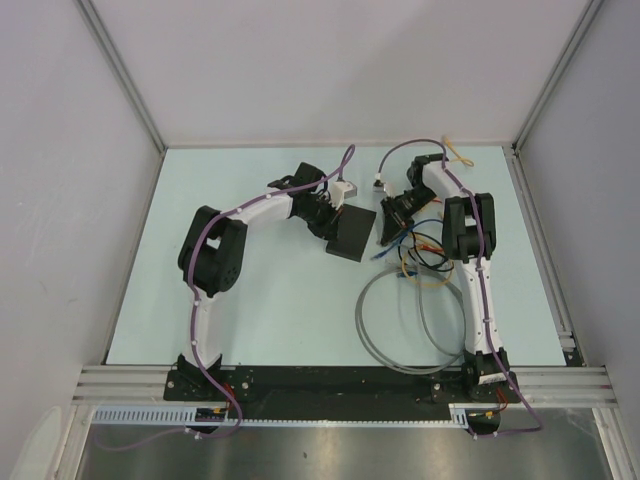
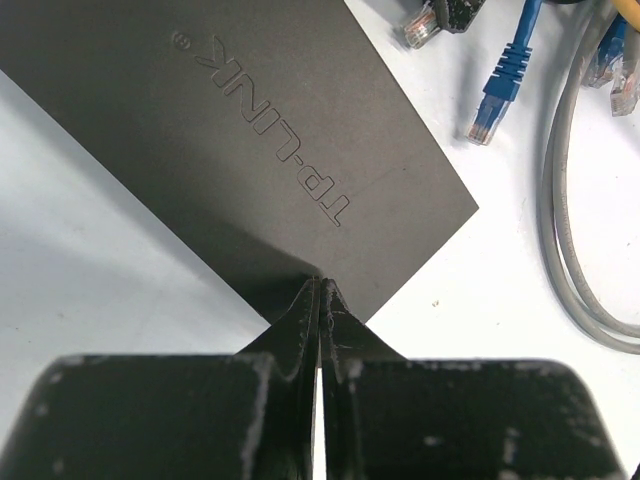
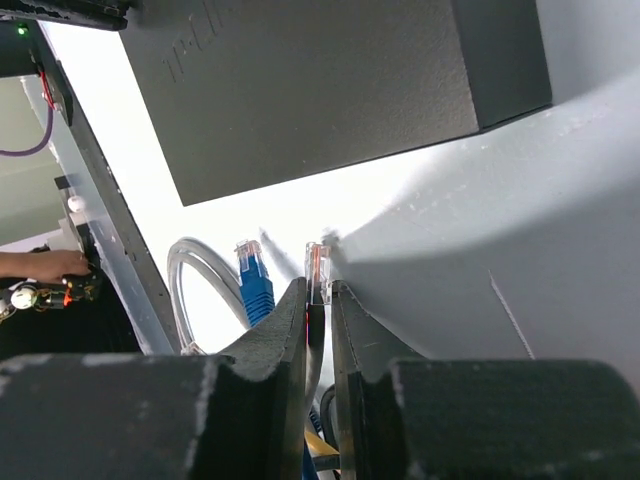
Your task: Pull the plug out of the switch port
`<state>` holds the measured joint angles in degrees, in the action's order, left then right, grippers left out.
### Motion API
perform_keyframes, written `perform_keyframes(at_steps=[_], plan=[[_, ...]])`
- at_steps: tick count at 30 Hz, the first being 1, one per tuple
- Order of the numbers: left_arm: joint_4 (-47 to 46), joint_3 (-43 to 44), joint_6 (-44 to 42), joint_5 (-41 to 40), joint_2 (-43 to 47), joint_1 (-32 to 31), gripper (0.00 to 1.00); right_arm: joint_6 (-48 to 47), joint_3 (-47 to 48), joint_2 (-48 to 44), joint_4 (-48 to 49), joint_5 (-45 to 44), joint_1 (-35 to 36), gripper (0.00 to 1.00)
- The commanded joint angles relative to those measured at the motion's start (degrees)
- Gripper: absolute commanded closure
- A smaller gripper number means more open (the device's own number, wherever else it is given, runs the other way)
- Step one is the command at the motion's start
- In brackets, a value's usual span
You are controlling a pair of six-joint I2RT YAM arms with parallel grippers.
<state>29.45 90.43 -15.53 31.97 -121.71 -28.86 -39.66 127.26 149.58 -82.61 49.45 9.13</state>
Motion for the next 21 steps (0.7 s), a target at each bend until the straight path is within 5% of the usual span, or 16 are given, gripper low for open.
perform_keyframes(at_steps=[1, 10, 16, 17, 21], plan=[[6.5, -3.16, -2.58, -5.33, -2.57, -0.49, 0.99, -3.76, 2.55, -0.51, -3.96, -4.1, -0.42, 0.84], [6.32, -2.89, -2.58, -5.16, -2.48, -0.58, 0.99, 0.36, 7.29, -6.75, 3.58, -4.45, -3.58, 0.8], [7.11, -1.75, -2.4, -4.81, -2.39, -0.49, 0.99, 3.89, 6.52, -10.88, 7.9, -4.64, -4.73, 0.52], [7.2, -1.58, -2.49, -4.63, -2.22, -0.58, 0.99, 3.8, 5.29, -13.58, 8.42, -4.11, -4.73, 0.37], [7.46, 0.18, -2.14, -4.28, -2.3, -0.49, 1.0, 4.33, -4.8, -22.12, 16.13, -4.18, -4.82, 0.3]])
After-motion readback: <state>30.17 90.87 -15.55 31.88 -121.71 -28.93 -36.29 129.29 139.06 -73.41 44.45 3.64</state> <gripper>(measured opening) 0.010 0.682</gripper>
